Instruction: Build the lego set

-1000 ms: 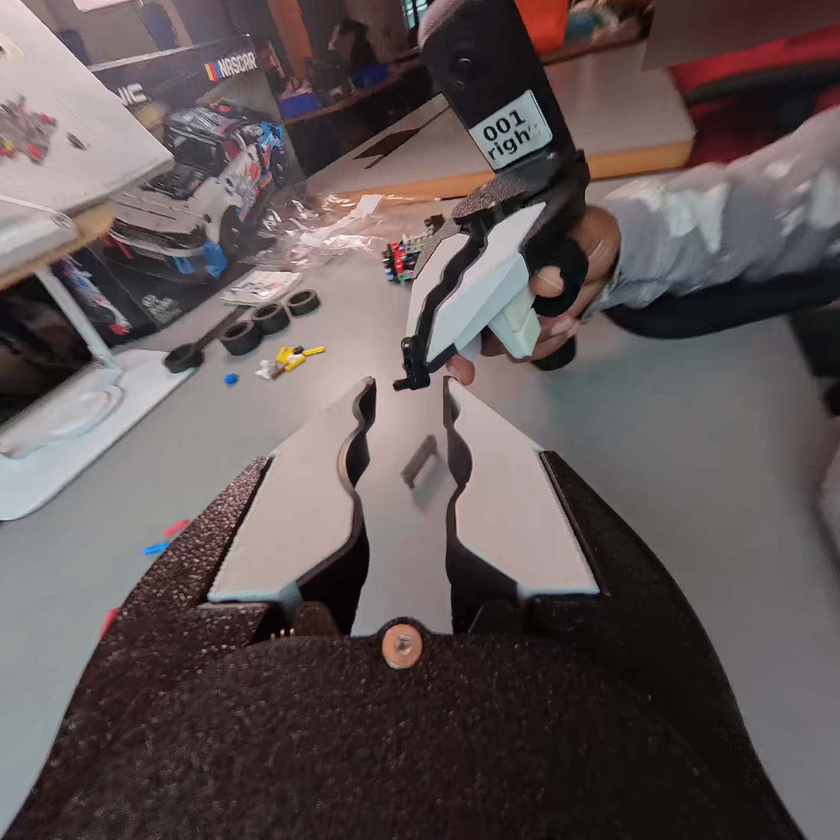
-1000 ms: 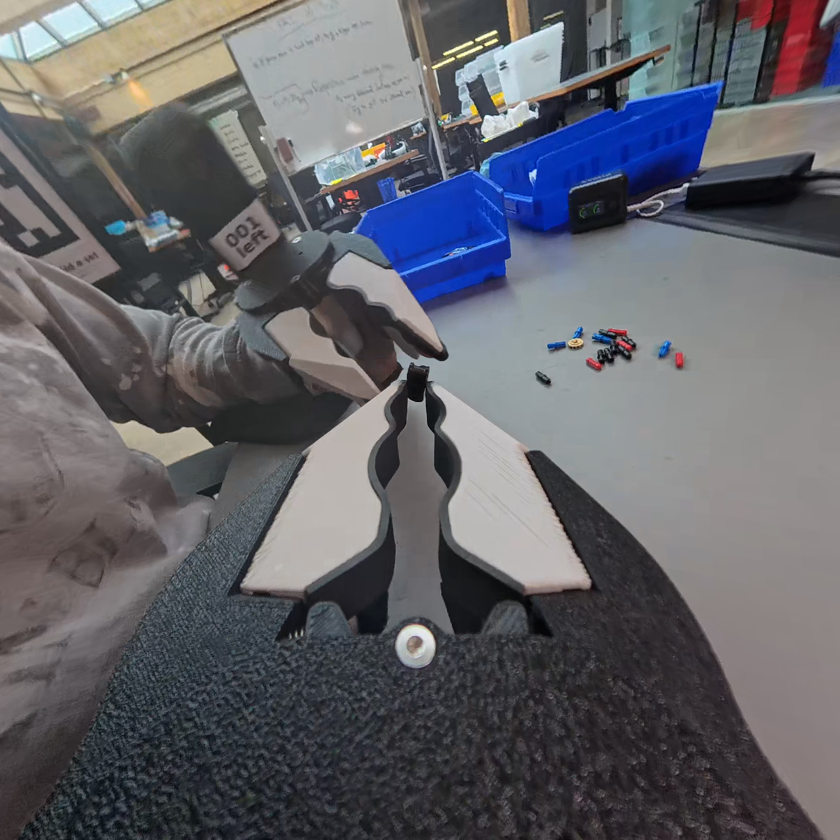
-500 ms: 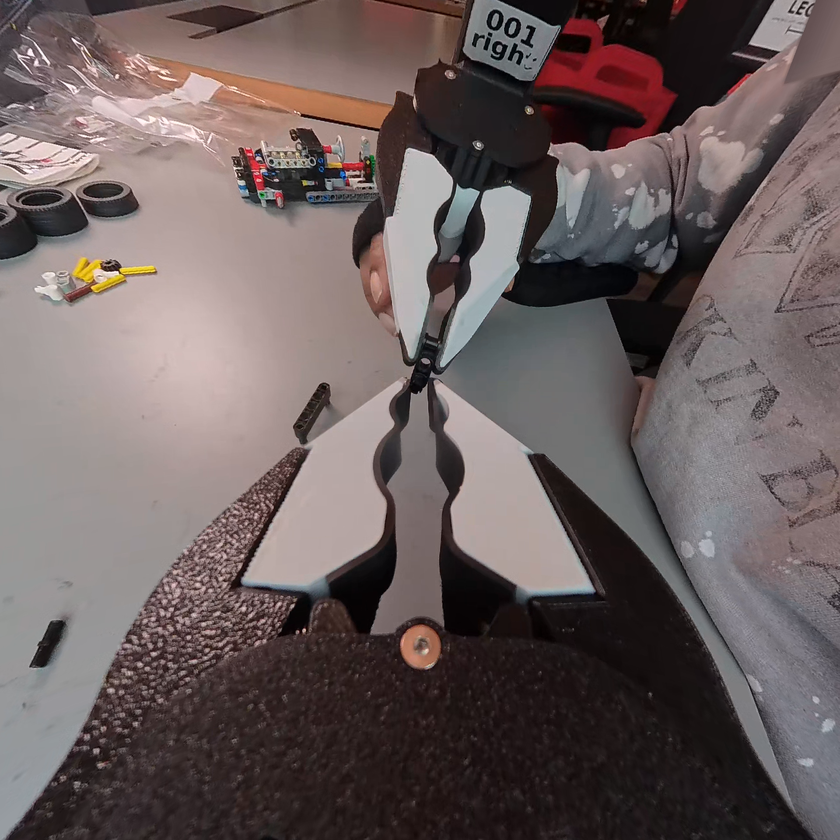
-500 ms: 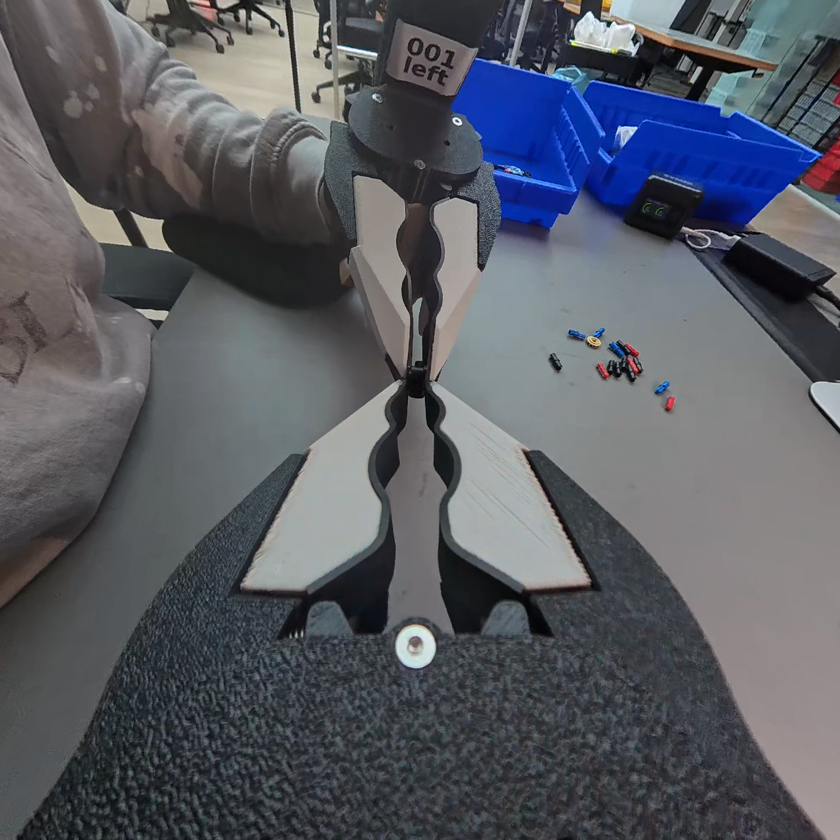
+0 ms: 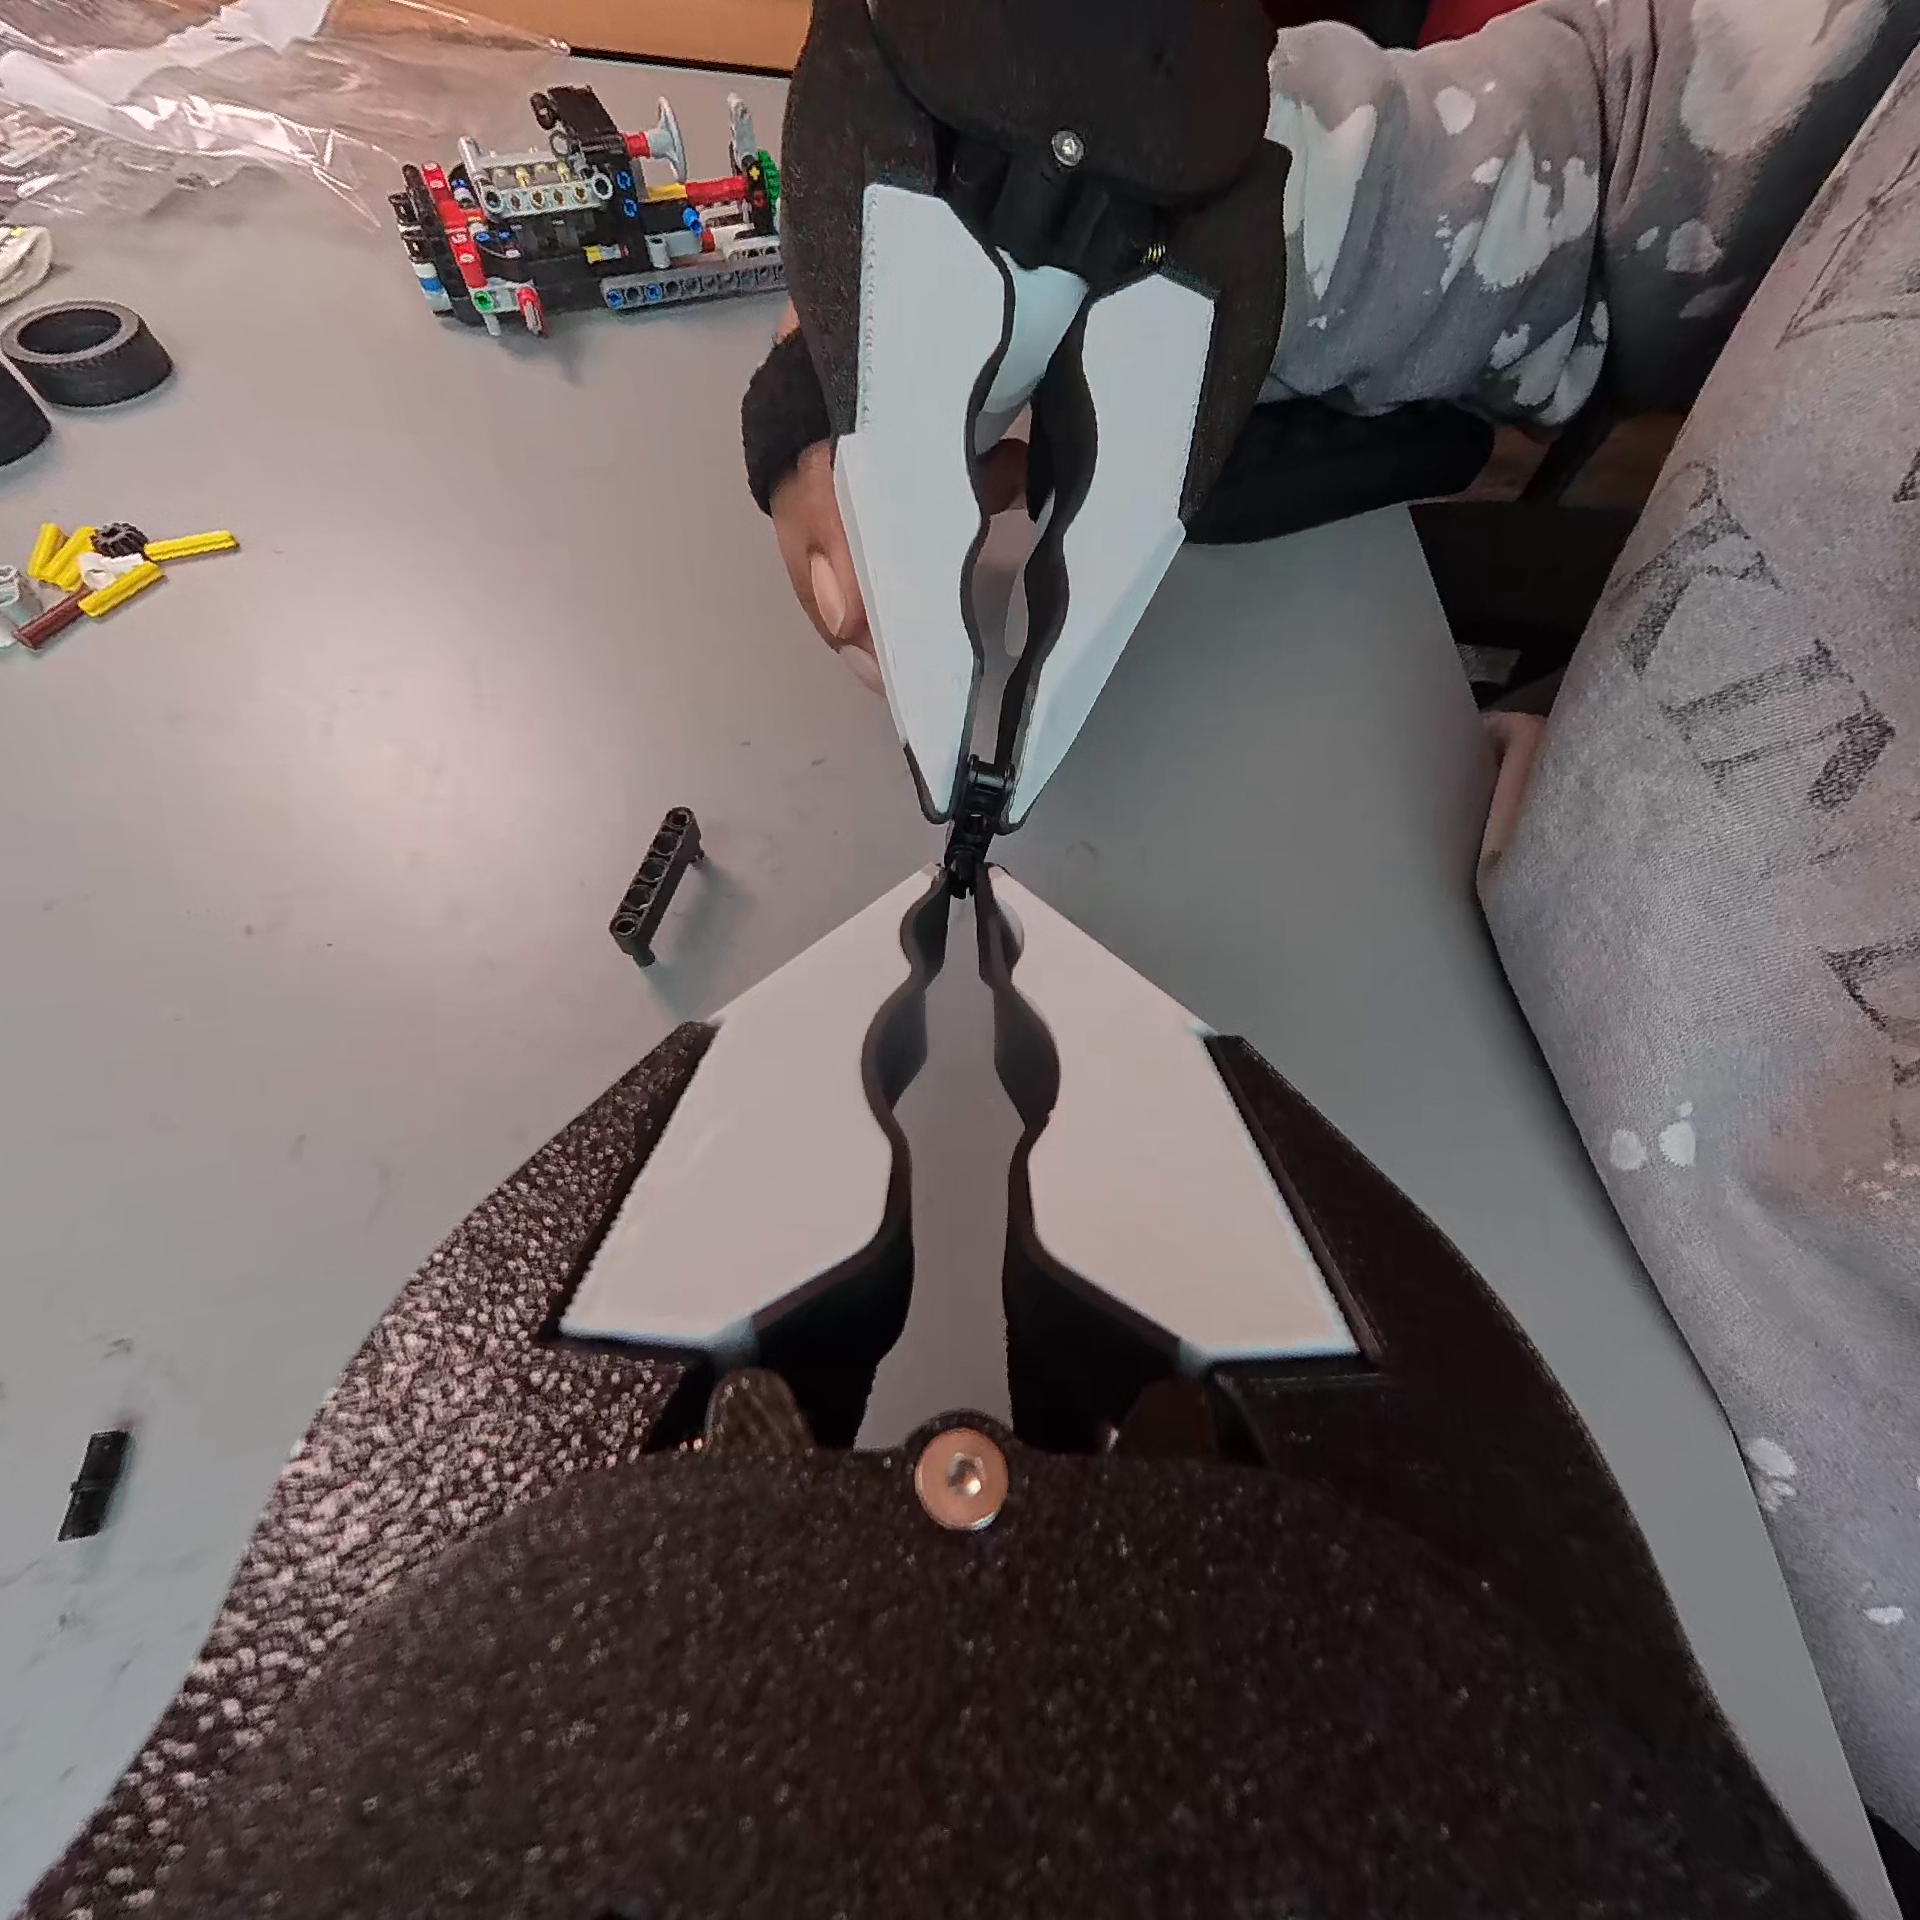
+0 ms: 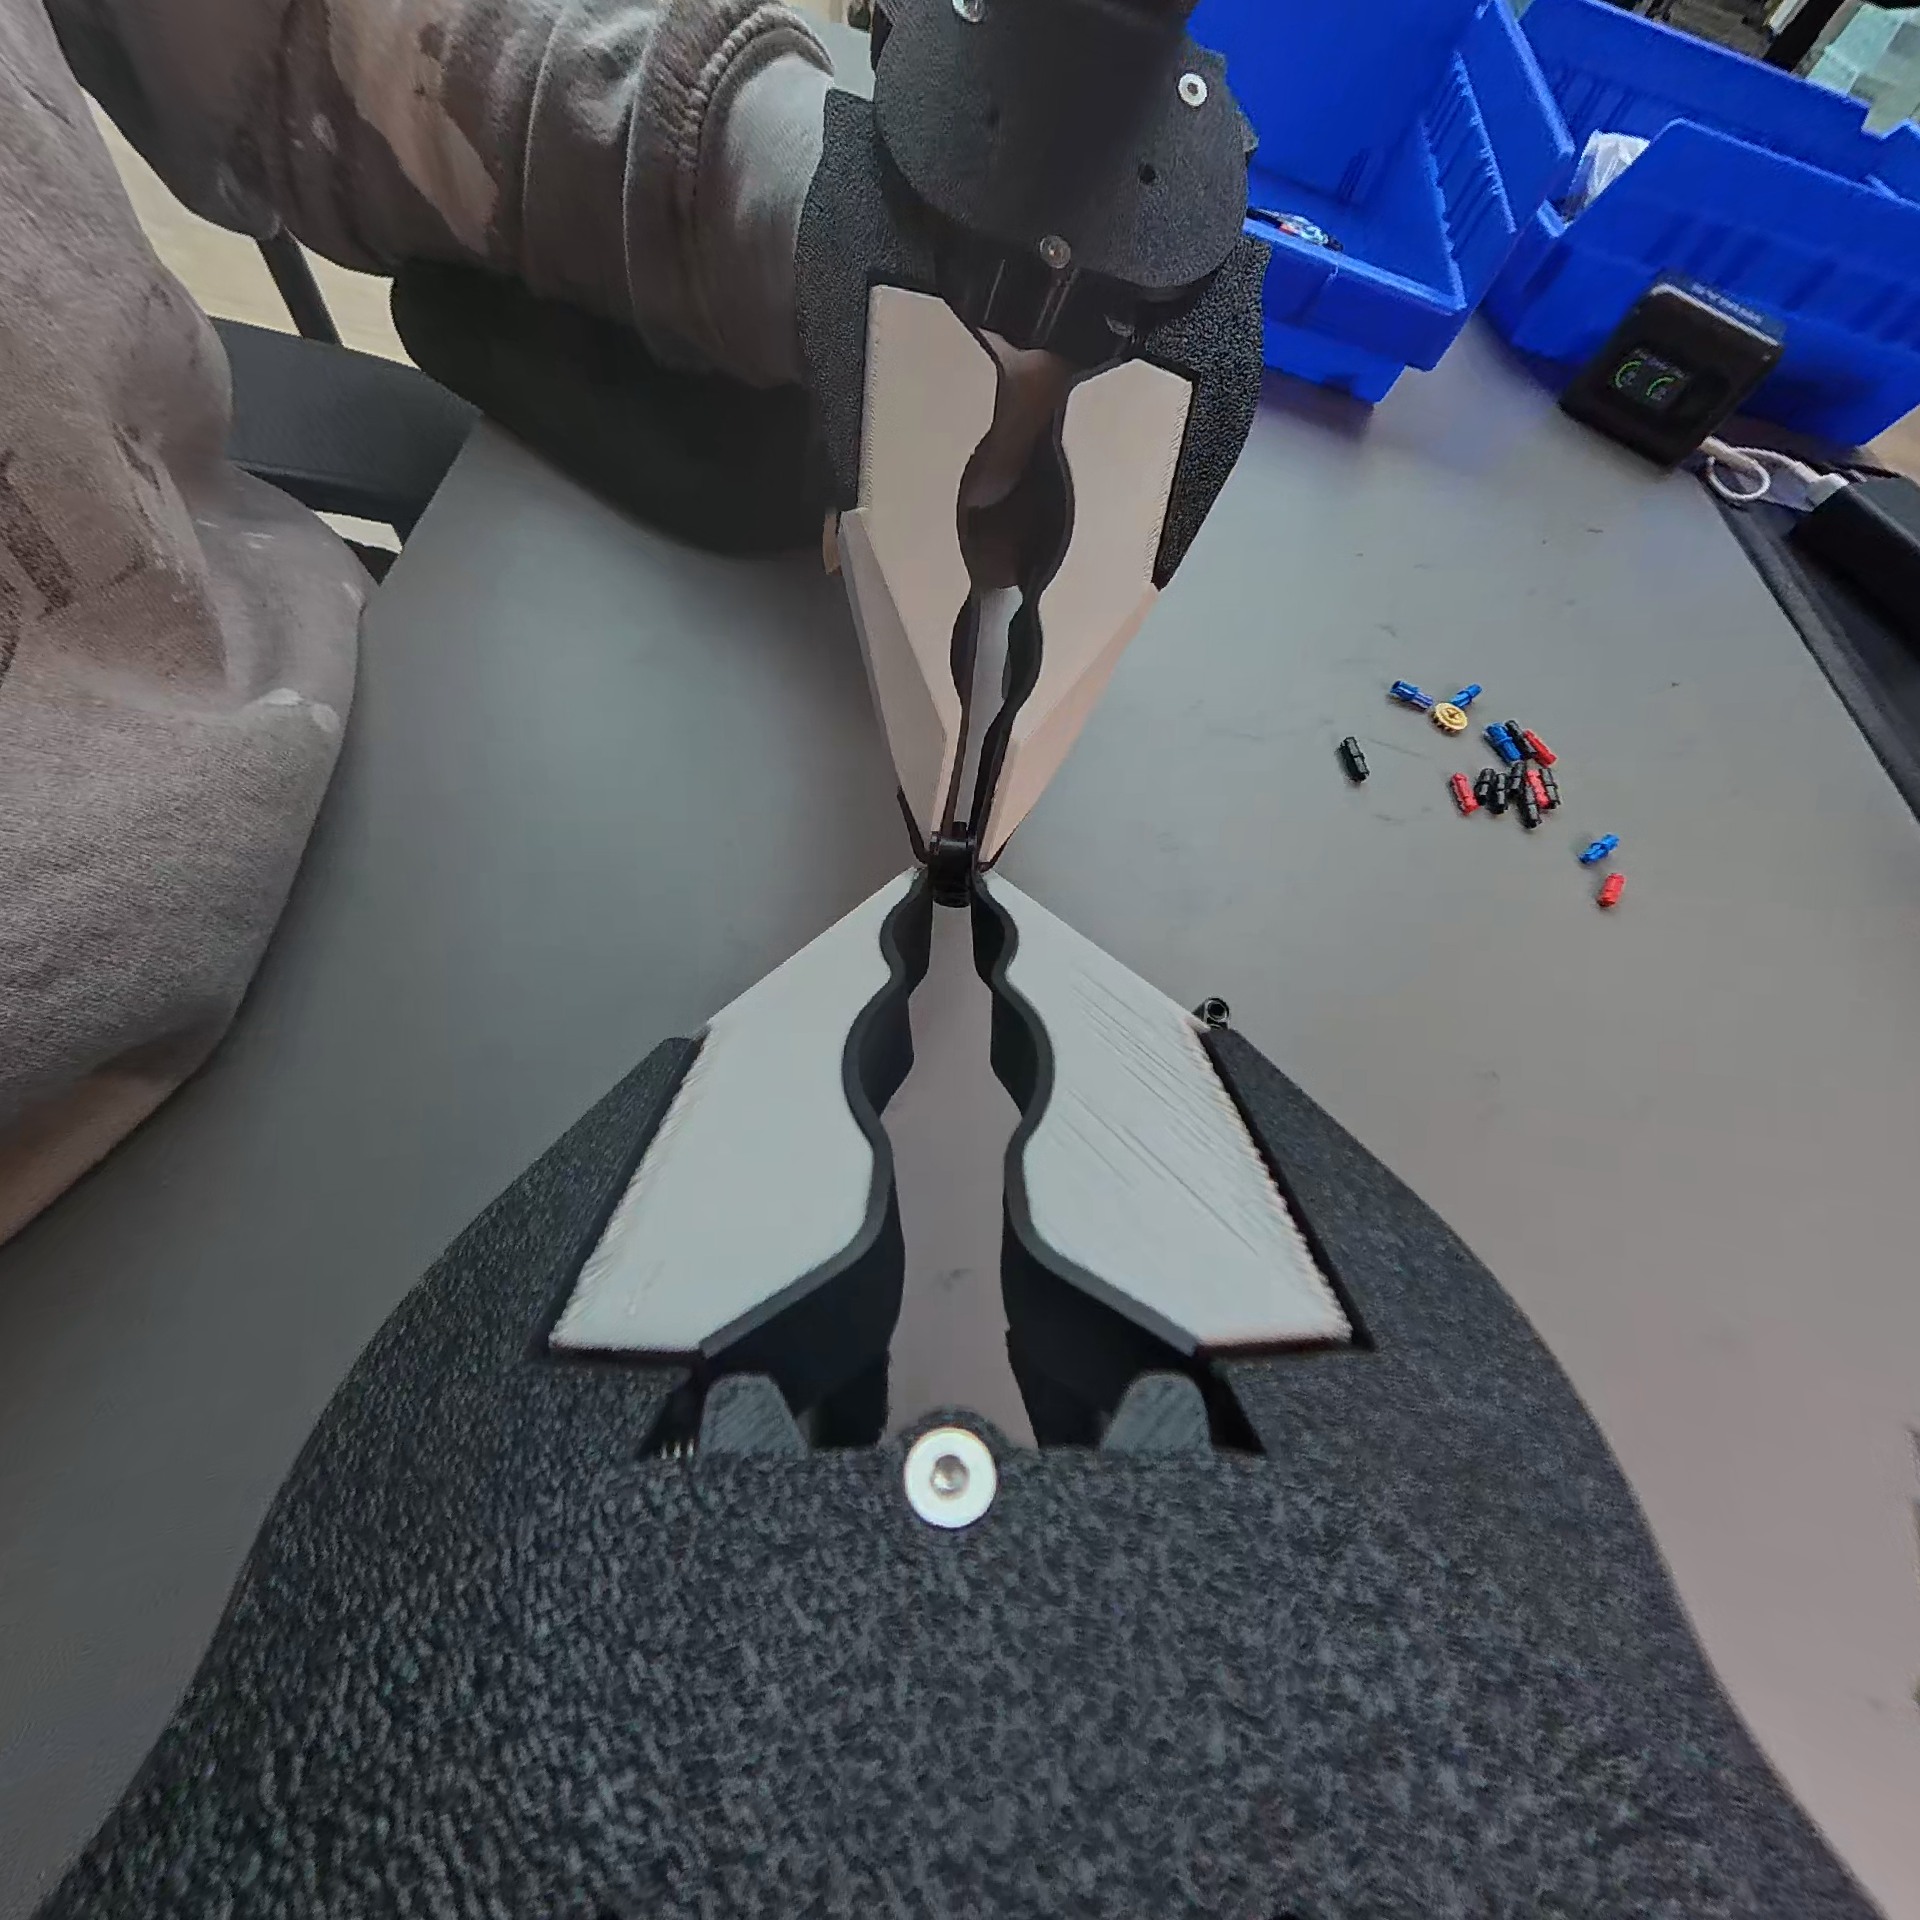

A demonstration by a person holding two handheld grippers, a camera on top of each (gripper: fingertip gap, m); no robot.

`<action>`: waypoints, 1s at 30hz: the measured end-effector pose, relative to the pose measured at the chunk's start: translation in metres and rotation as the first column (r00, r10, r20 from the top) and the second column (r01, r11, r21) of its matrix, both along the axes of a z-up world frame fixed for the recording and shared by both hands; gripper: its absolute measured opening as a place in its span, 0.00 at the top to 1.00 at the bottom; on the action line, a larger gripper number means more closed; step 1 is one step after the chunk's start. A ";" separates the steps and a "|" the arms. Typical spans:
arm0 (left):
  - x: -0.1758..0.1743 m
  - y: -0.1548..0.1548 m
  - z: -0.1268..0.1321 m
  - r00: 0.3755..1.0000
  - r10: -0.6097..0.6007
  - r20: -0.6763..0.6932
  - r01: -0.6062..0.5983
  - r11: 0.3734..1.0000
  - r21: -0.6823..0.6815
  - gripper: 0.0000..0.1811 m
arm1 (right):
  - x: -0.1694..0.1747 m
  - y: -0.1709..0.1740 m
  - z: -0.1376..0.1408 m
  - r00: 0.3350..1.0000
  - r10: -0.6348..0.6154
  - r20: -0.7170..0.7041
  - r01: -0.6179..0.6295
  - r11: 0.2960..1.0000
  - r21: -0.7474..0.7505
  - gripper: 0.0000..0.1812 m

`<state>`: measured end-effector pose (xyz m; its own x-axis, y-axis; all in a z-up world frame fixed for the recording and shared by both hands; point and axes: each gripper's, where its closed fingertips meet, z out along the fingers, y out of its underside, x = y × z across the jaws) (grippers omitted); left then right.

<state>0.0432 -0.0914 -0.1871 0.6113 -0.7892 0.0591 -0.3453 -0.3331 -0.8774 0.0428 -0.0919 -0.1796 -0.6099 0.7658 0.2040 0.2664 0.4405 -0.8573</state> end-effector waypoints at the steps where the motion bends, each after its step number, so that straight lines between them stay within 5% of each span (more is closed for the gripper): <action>1: 0.000 0.000 -0.001 1.000 0.003 -0.012 -0.003 1.000 0.003 0.98 | 0.000 0.000 -0.001 1.000 0.002 0.006 -0.002 1.000 0.001 0.96; 20: -0.004 0.003 0.025 0.996 0.048 0.073 -0.052 0.997 0.060 0.98 | -0.004 0.003 0.017 0.998 -0.002 -0.070 -0.002 0.999 -0.051 0.97; 22: -0.024 0.005 0.042 0.989 0.096 0.114 -0.109 0.987 0.120 0.98 | 0.003 0.034 -0.002 0.998 -0.068 0.003 0.068 0.996 0.064 0.97; 24: -0.062 0.006 0.063 0.961 0.194 0.199 -0.225 0.963 0.148 0.98 | 0.008 0.045 0.007 0.995 -0.097 -0.008 0.096 0.994 -0.043 0.97; 28: -0.150 0.022 0.055 0.836 0.540 0.096 -0.548 0.820 0.167 0.98 | -0.005 0.032 0.012 0.994 -0.098 -0.049 0.097 0.995 -0.038 0.97; 30: -0.175 0.025 0.036 0.783 0.622 -0.009 -0.616 0.778 0.123 0.98 | -0.006 0.030 0.002 0.995 -0.098 -0.031 0.098 0.995 -0.008 0.96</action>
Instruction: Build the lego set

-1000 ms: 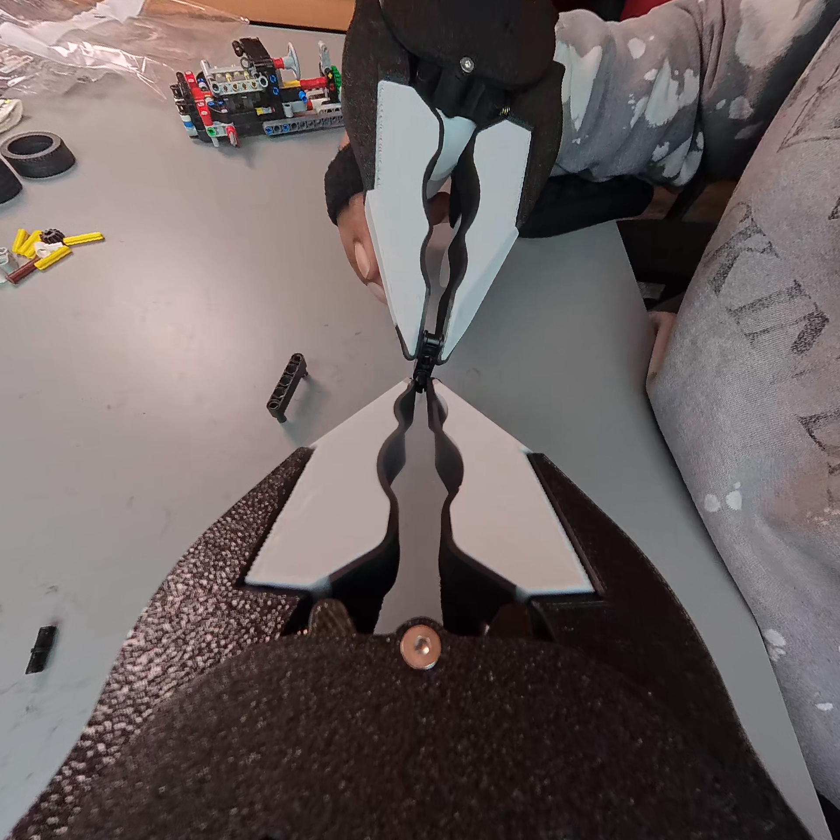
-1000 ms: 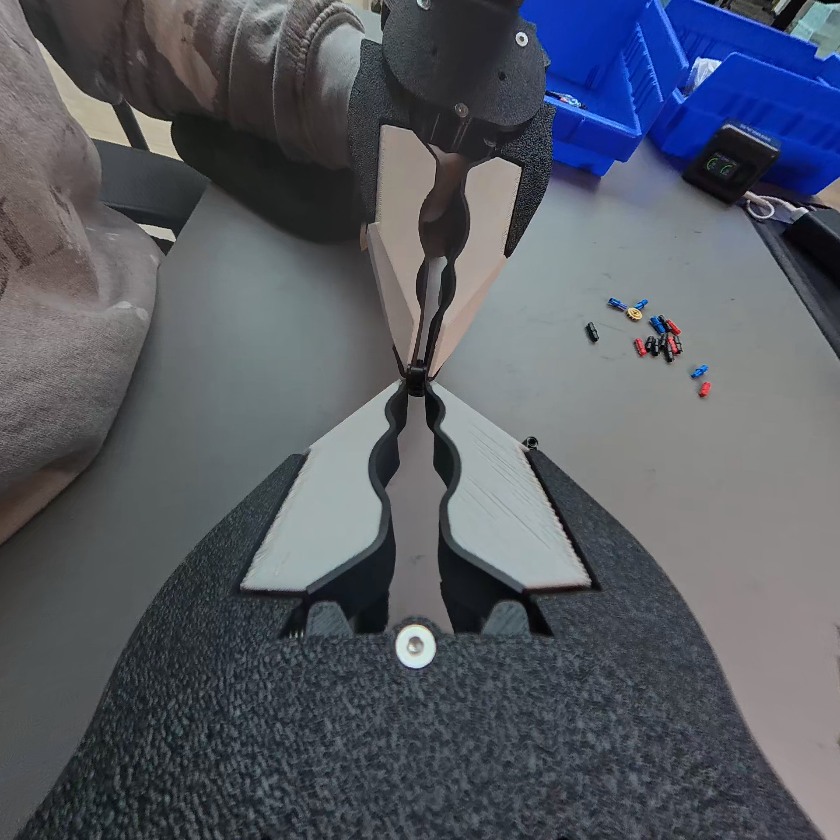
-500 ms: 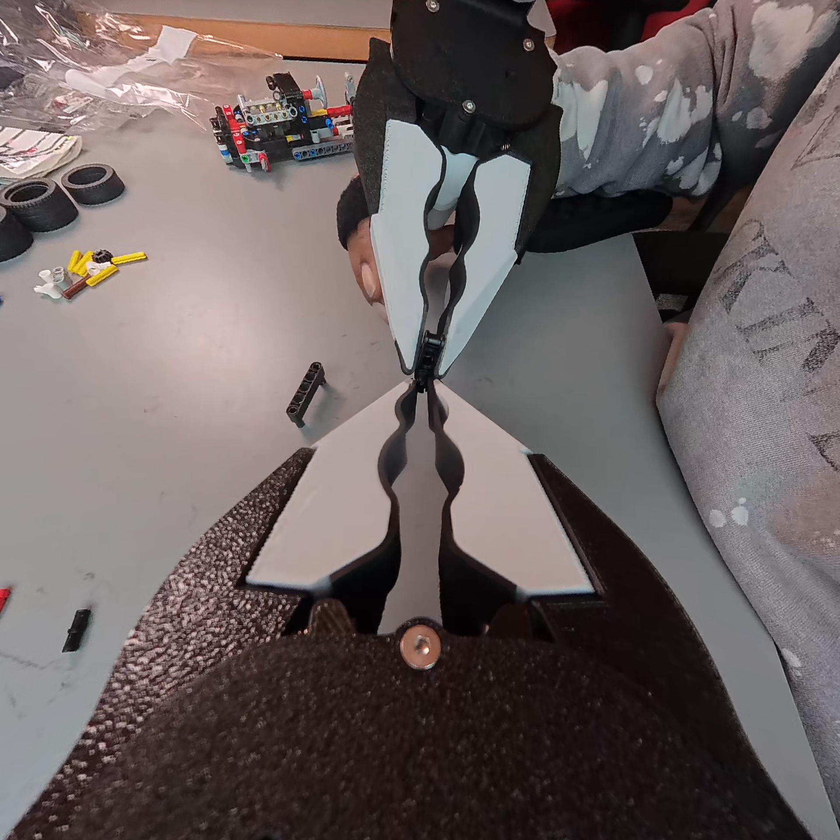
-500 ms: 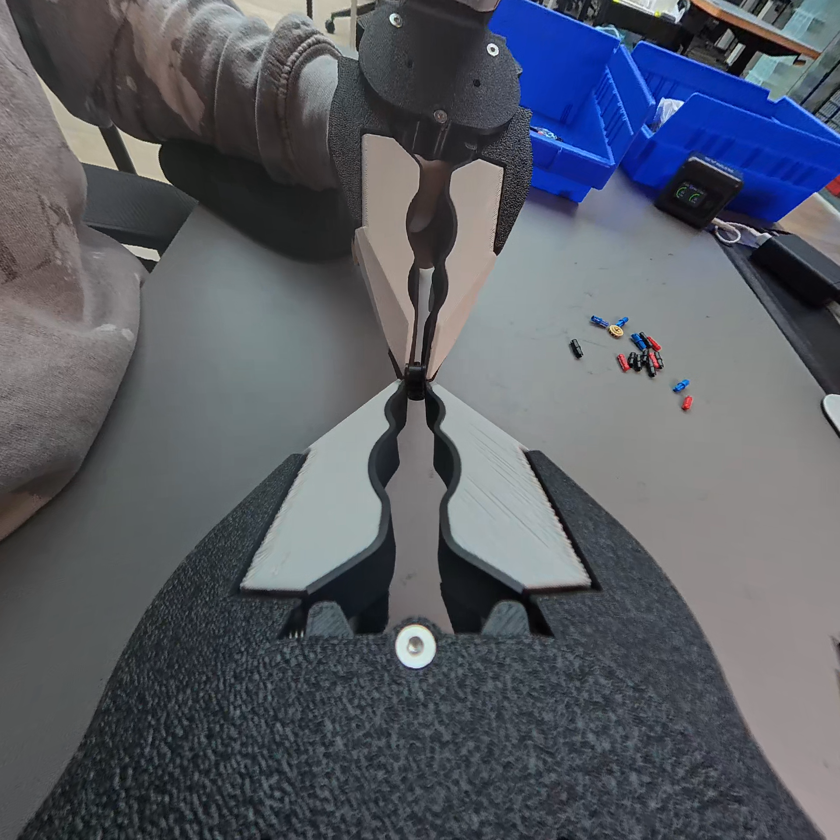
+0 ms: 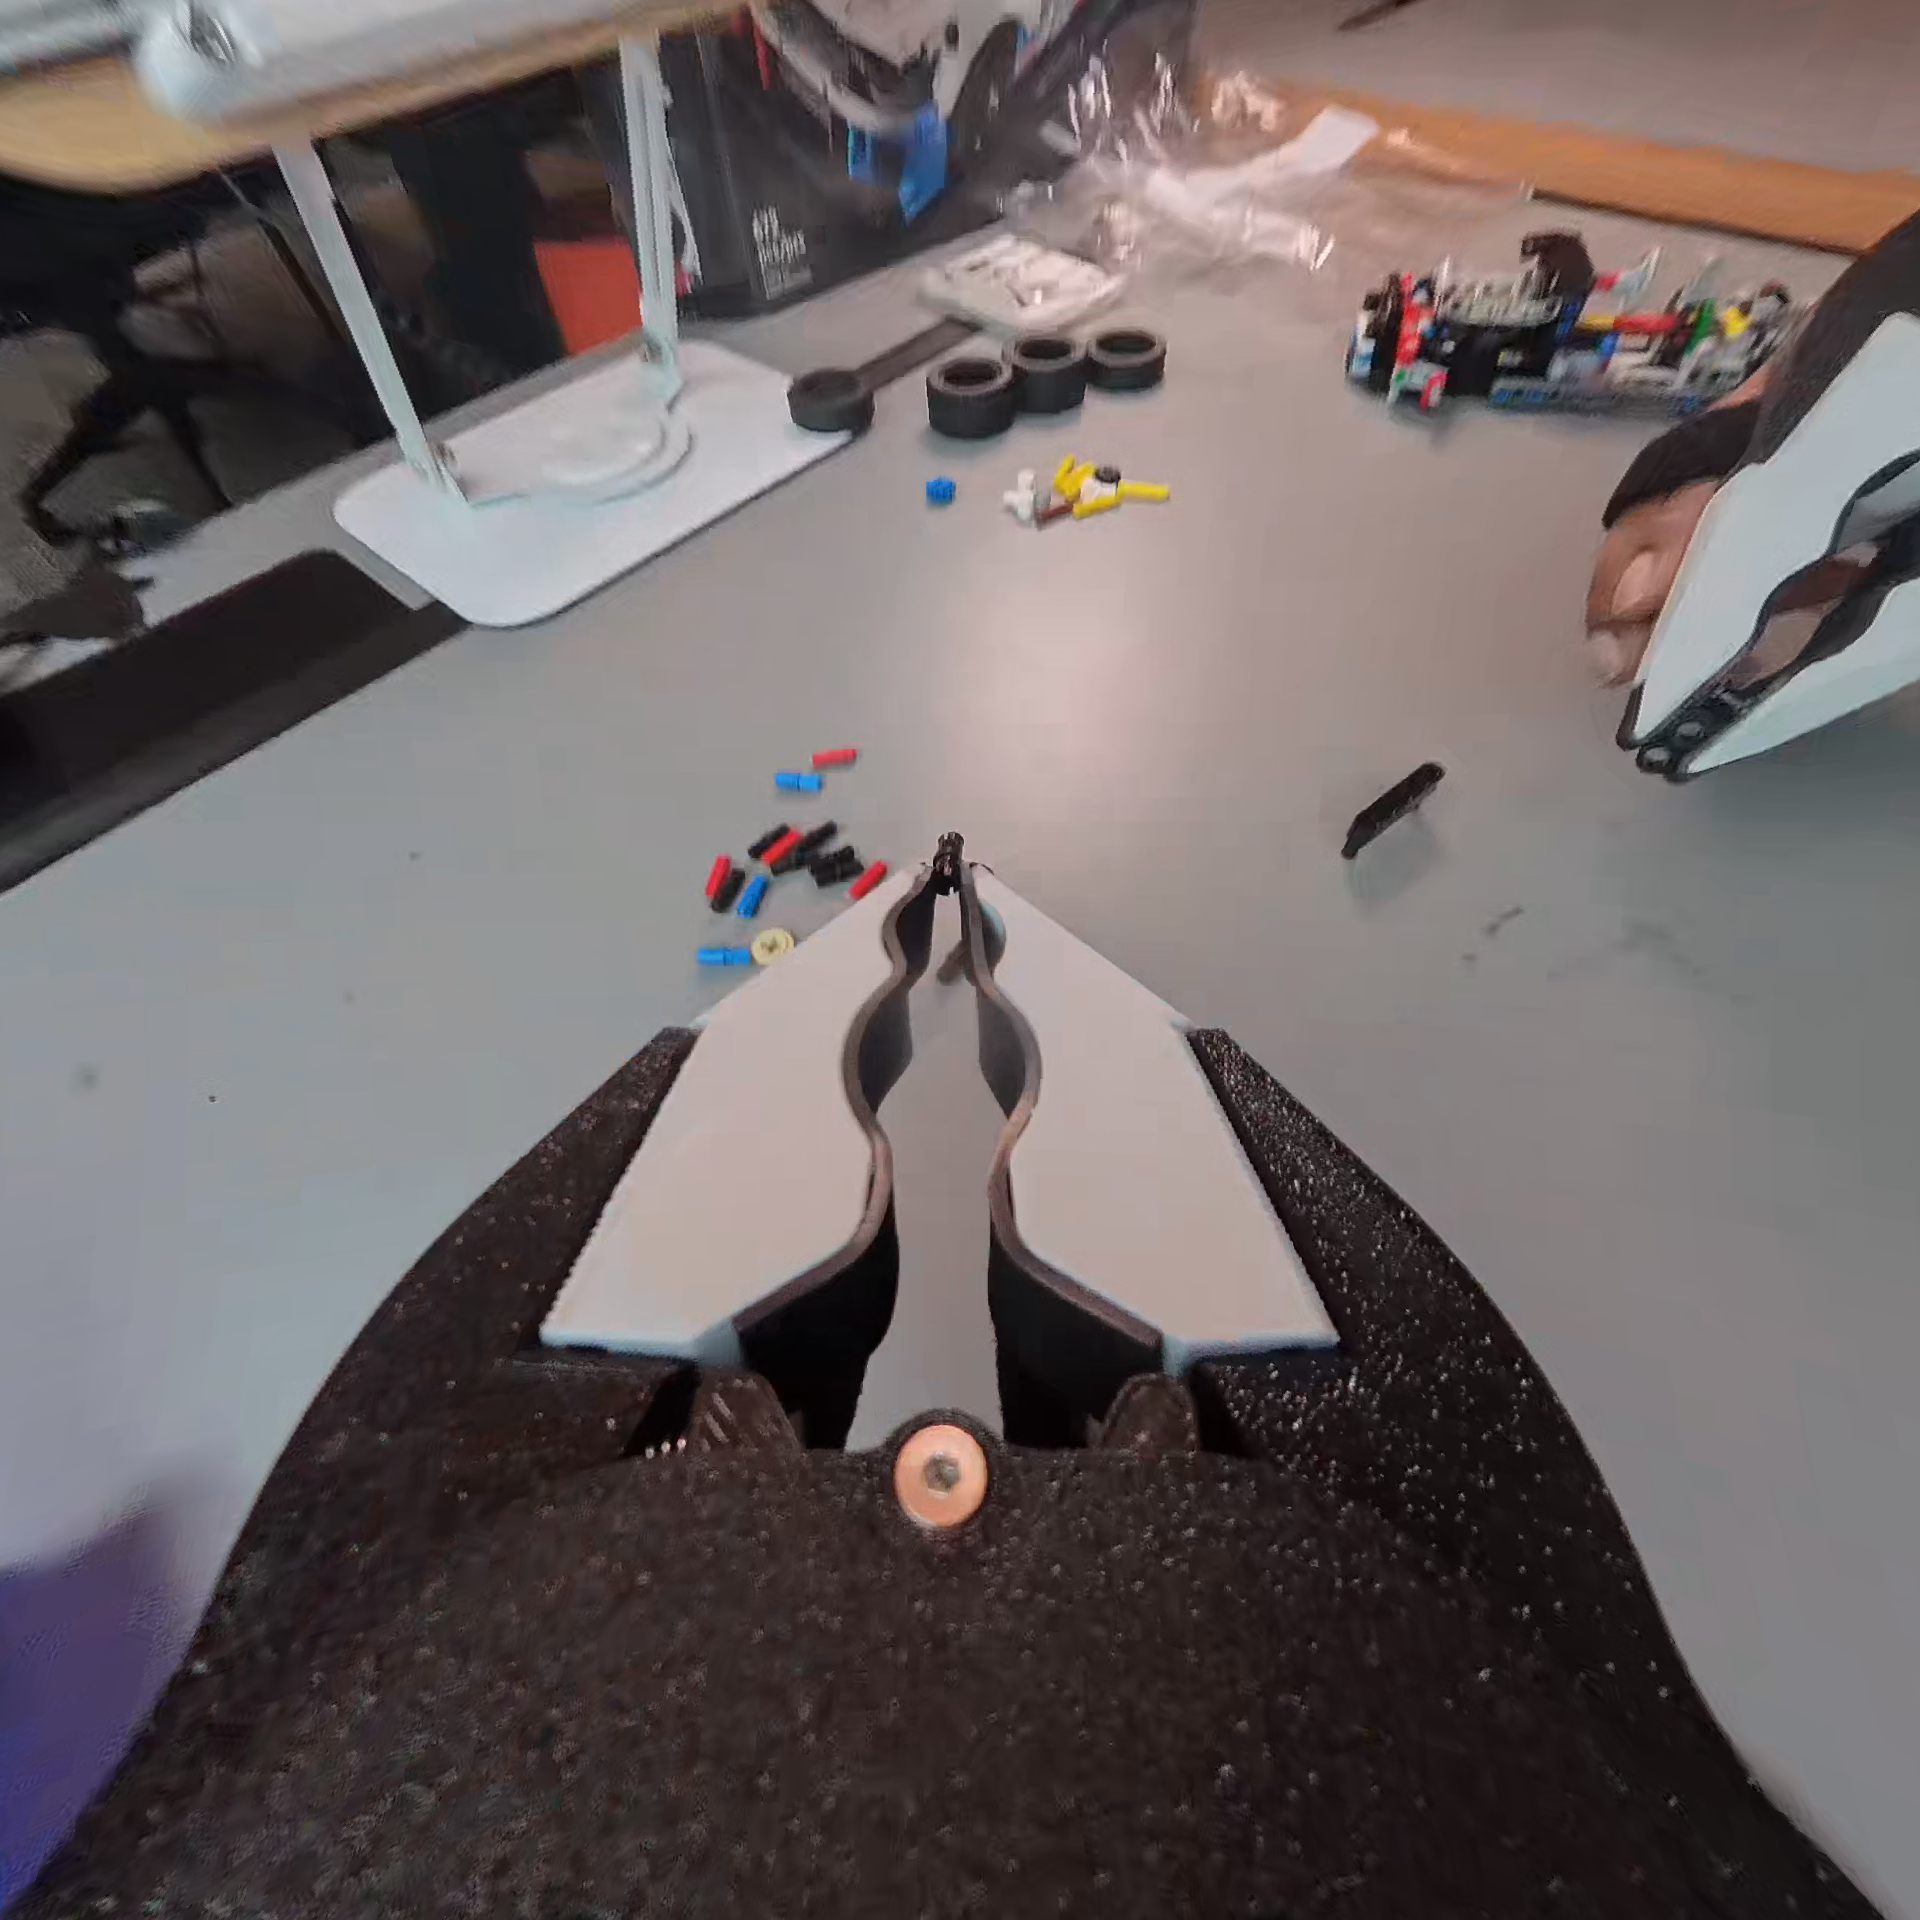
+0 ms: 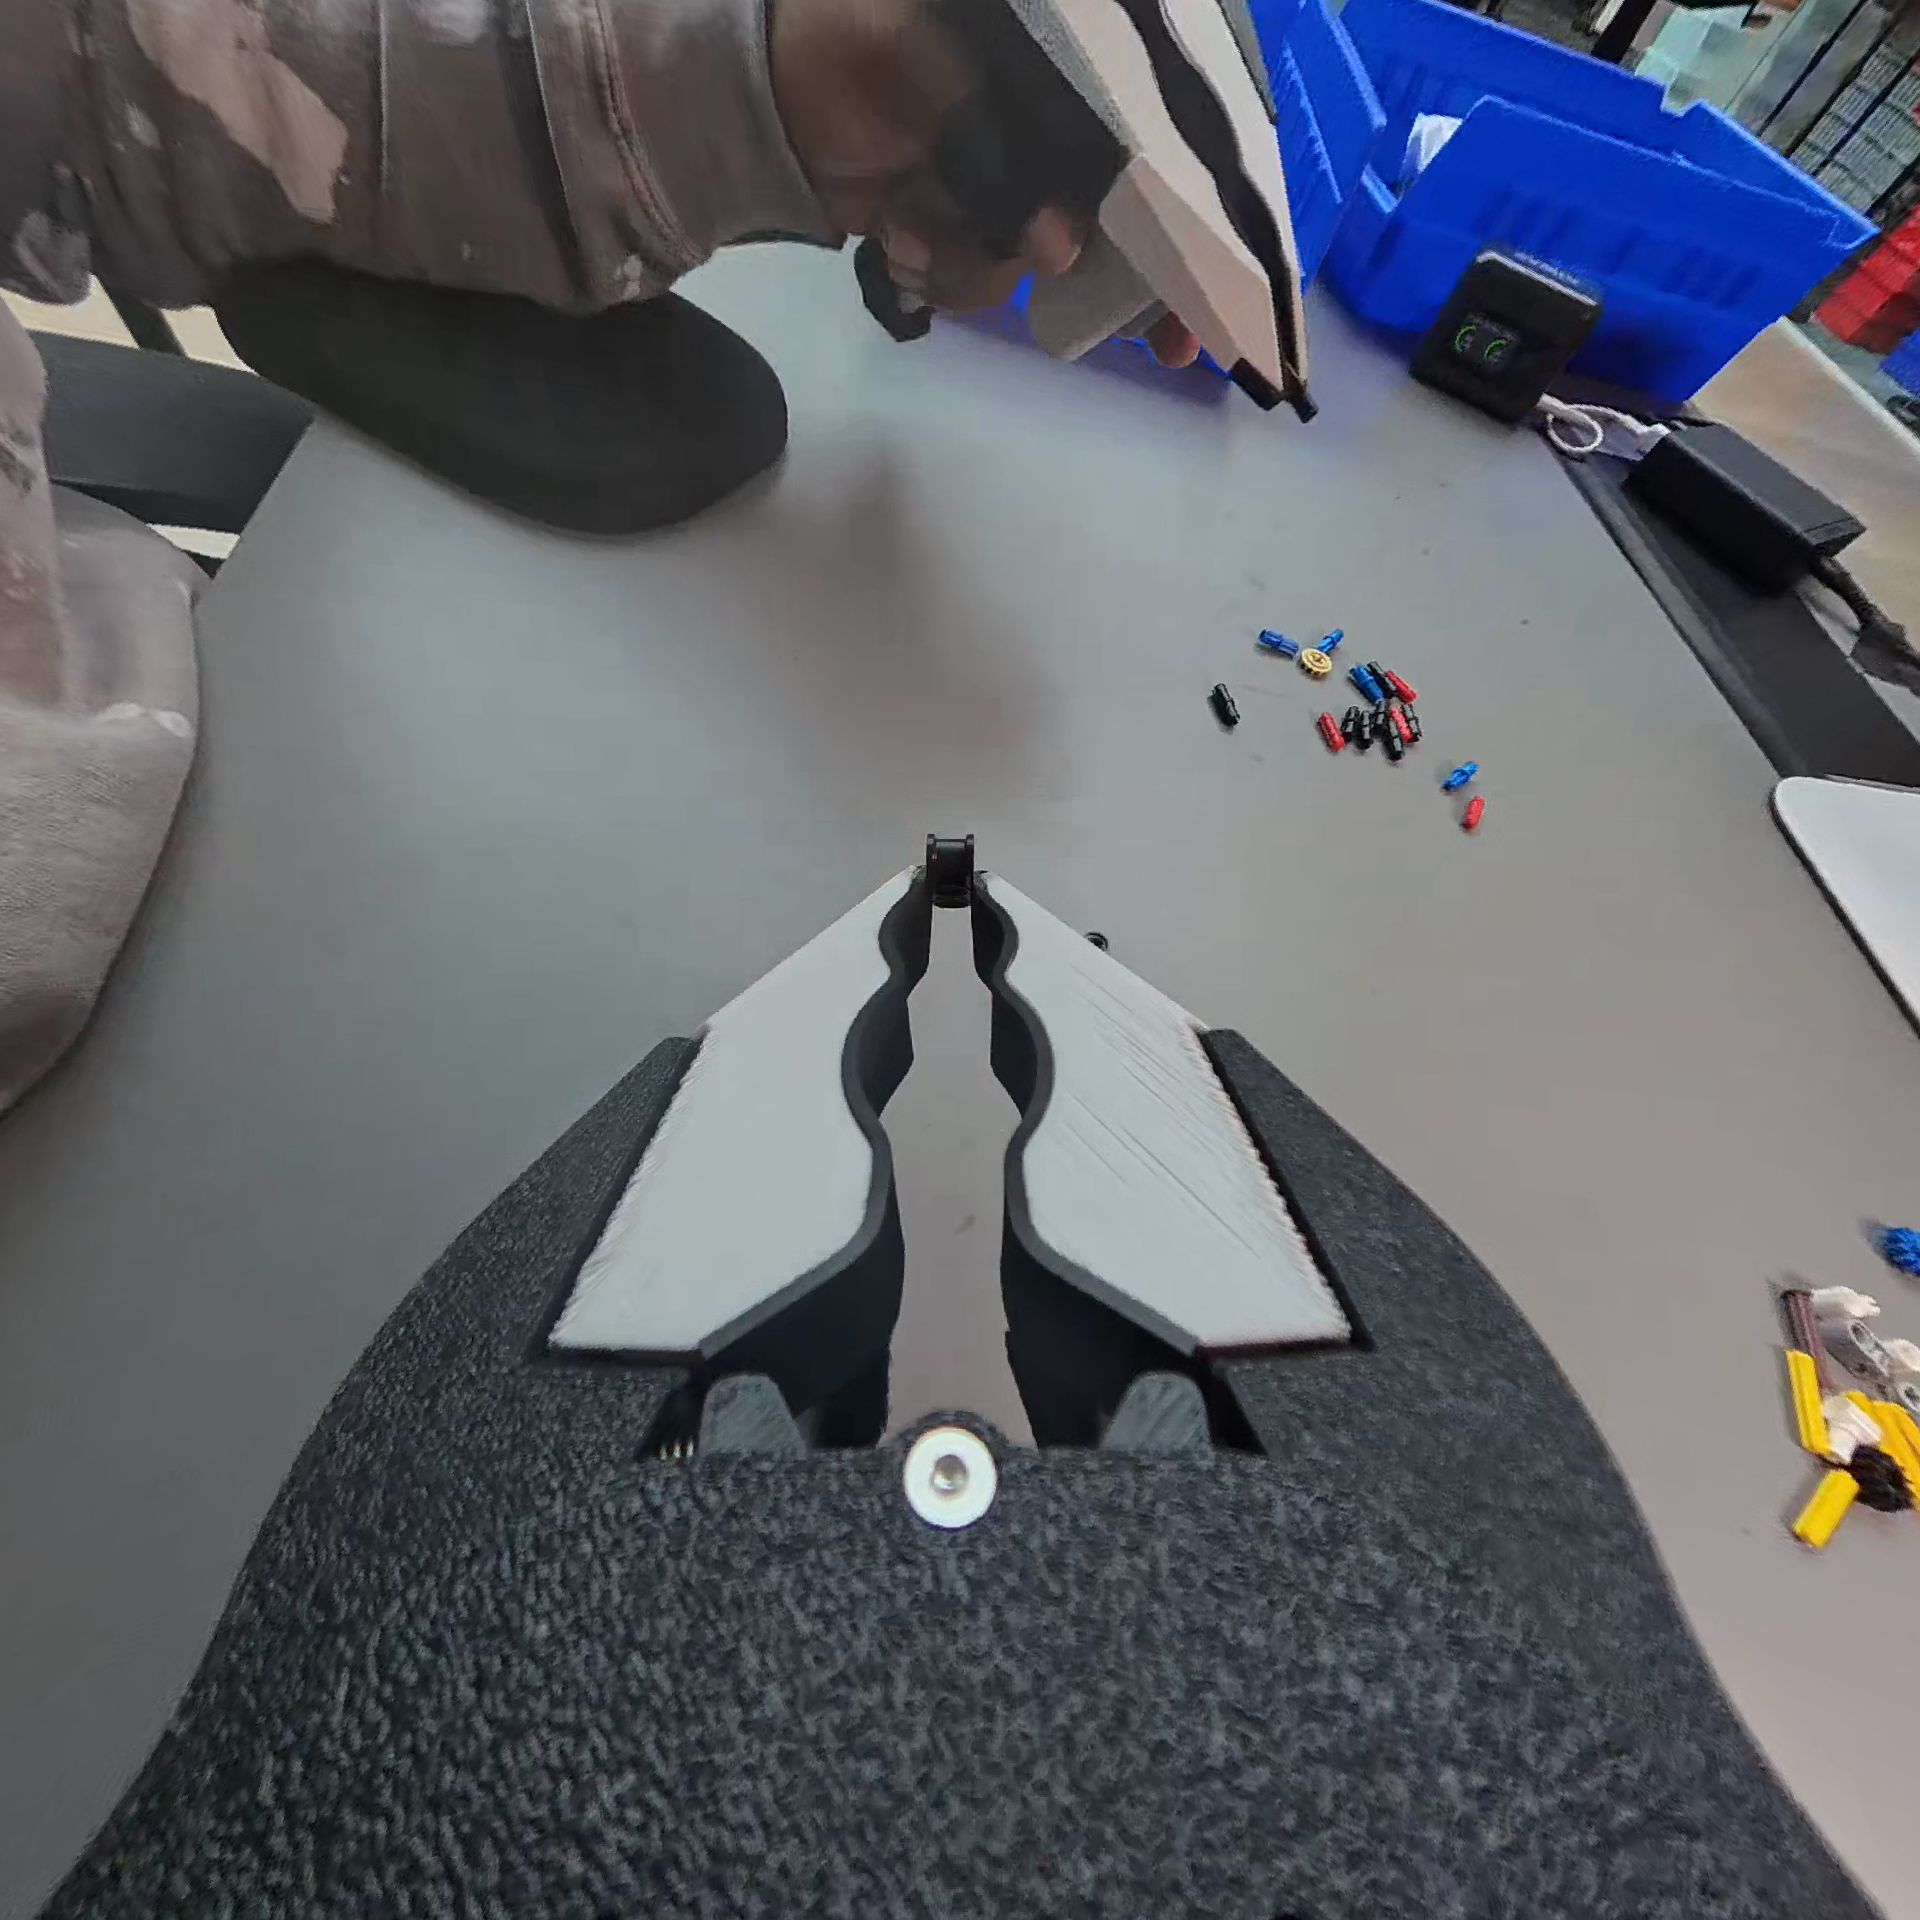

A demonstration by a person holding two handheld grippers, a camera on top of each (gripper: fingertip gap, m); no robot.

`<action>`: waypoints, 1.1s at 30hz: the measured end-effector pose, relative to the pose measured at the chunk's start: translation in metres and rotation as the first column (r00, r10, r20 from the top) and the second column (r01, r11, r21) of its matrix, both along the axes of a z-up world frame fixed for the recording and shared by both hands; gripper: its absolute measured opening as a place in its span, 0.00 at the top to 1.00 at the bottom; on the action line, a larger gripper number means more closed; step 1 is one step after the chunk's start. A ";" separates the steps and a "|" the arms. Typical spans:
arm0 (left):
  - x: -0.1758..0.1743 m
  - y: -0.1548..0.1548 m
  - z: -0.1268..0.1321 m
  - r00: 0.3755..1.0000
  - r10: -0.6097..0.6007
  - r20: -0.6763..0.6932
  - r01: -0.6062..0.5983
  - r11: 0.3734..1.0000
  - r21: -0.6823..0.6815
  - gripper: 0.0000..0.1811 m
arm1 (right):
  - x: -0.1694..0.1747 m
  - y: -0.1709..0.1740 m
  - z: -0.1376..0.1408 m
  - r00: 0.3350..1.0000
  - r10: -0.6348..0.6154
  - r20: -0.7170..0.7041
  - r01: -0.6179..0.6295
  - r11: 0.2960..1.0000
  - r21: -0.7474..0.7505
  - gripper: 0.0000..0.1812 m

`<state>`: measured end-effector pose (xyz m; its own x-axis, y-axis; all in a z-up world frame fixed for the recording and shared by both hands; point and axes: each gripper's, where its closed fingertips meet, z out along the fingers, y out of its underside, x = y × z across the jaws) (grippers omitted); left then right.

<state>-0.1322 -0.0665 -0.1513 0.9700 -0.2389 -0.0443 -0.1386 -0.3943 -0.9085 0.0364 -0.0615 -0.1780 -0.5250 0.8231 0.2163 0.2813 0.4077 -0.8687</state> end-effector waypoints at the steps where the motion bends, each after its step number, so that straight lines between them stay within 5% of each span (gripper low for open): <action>1: -0.003 0.002 -0.012 1.000 0.007 0.002 -0.007 0.999 -0.046 0.97 | -0.001 0.000 -0.003 1.000 -0.003 0.007 0.003 1.000 0.000 0.96; 10: -0.008 0.047 -0.086 0.992 -0.032 -0.126 -0.008 0.950 -0.311 0.95 | -0.004 0.004 -0.009 0.999 -0.040 0.009 0.040 0.999 -0.011 0.96; 14: -0.009 0.055 -0.062 0.991 0.030 -0.134 -0.055 0.980 -0.191 0.82 | -0.007 0.009 -0.007 0.997 -0.072 -0.003 0.072 0.997 -0.025 0.96; 17: 0.048 0.045 -0.030 0.986 -0.166 0.014 0.167 0.983 -0.076 0.82 | -0.010 0.008 0.000 0.996 -0.082 -0.032 0.079 0.993 -0.086 0.96; 19: 0.103 0.024 -0.015 0.905 -0.388 0.175 0.398 0.917 -0.021 0.83 | -0.011 0.005 0.009 0.994 -0.081 -0.069 0.072 0.988 -0.134 0.96; 22: 0.151 0.002 -0.004 0.801 -0.546 0.244 0.552 0.832 0.048 0.85 | -0.011 -0.003 0.028 0.991 -0.064 -0.118 0.030 0.962 -0.270 0.96; 28: 0.179 -0.010 0.017 0.683 -0.626 0.377 0.632 0.765 0.125 0.93 | -0.004 -0.014 0.053 0.974 -0.015 -0.225 -0.071 0.925 -0.372 0.96; 33: 0.180 -0.017 0.032 0.444 -0.556 0.703 0.660 0.733 0.163 0.88 | -0.003 -0.015 0.057 0.948 -0.013 -0.319 -0.044 0.985 -0.170 0.96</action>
